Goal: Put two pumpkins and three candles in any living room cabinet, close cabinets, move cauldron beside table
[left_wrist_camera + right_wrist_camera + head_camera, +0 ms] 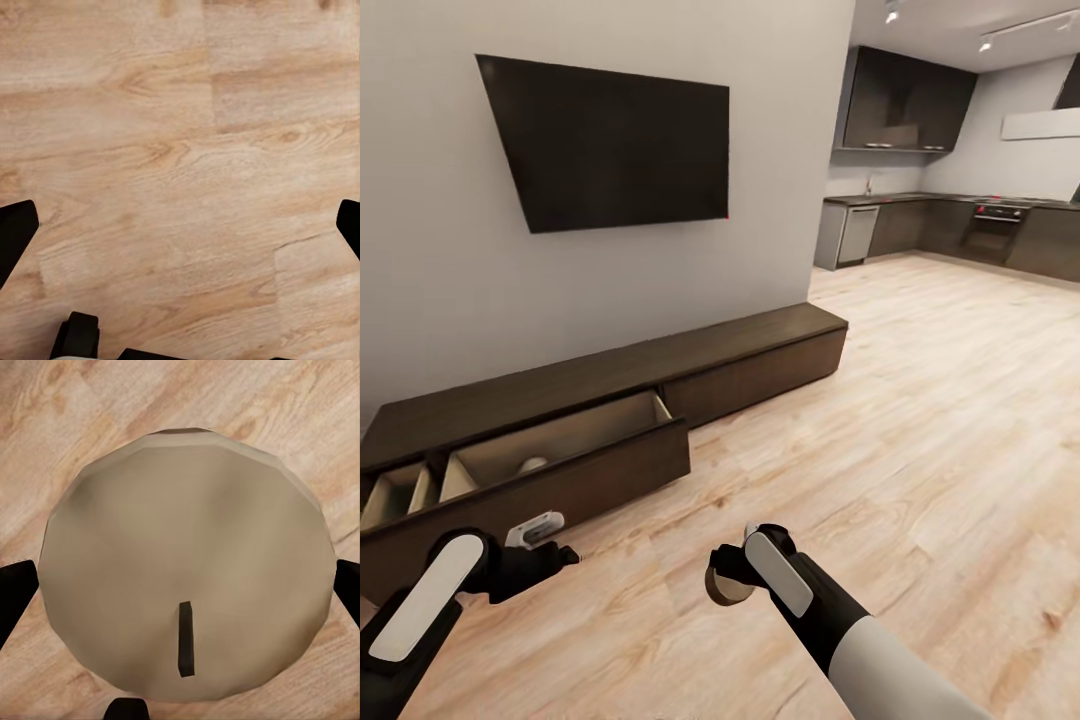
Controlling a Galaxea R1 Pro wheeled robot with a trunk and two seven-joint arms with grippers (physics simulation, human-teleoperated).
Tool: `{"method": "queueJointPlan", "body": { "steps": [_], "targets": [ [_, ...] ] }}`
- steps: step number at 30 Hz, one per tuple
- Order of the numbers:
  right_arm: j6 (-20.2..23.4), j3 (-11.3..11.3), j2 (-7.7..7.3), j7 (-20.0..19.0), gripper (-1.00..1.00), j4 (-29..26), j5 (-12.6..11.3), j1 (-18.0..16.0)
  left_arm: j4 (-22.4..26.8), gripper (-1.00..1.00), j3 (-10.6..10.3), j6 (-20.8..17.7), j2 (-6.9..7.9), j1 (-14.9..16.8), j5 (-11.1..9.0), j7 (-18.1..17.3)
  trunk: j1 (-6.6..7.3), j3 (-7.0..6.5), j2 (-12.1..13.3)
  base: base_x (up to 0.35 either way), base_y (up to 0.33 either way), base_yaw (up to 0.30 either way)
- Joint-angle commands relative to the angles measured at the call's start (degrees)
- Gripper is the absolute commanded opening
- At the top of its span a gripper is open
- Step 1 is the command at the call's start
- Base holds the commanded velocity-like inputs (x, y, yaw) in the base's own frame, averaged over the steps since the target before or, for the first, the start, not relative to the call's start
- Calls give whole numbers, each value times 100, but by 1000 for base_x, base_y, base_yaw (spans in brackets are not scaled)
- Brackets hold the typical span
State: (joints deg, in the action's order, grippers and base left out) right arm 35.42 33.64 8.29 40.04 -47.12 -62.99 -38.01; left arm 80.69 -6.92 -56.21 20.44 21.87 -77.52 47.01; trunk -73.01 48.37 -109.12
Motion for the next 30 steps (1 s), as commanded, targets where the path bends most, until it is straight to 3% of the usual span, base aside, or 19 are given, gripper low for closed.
{"method": "queueJointPlan", "body": {
  "steps": [1, 18, 30],
  "targets": [
    [0, 13, -3, 48, -100, -8, -47, -5, 5, 100, -11, 1, 4, 6, -50, 64, 1, 8, -3, 0, 0, 283],
    [0, 17, -2, 48, -100, -24, -65, -5, -16, 100, -12, 13, 4, 5, -44, 67, 374, -253, 679, 0, 0, 278],
    [0, 18, 0, 47, -100, -27, -64, -5, -14, 100, -12, 13, 4, 3, -47, 66, 638, -461, 1160, 0, 0, 93]
  ]
}}
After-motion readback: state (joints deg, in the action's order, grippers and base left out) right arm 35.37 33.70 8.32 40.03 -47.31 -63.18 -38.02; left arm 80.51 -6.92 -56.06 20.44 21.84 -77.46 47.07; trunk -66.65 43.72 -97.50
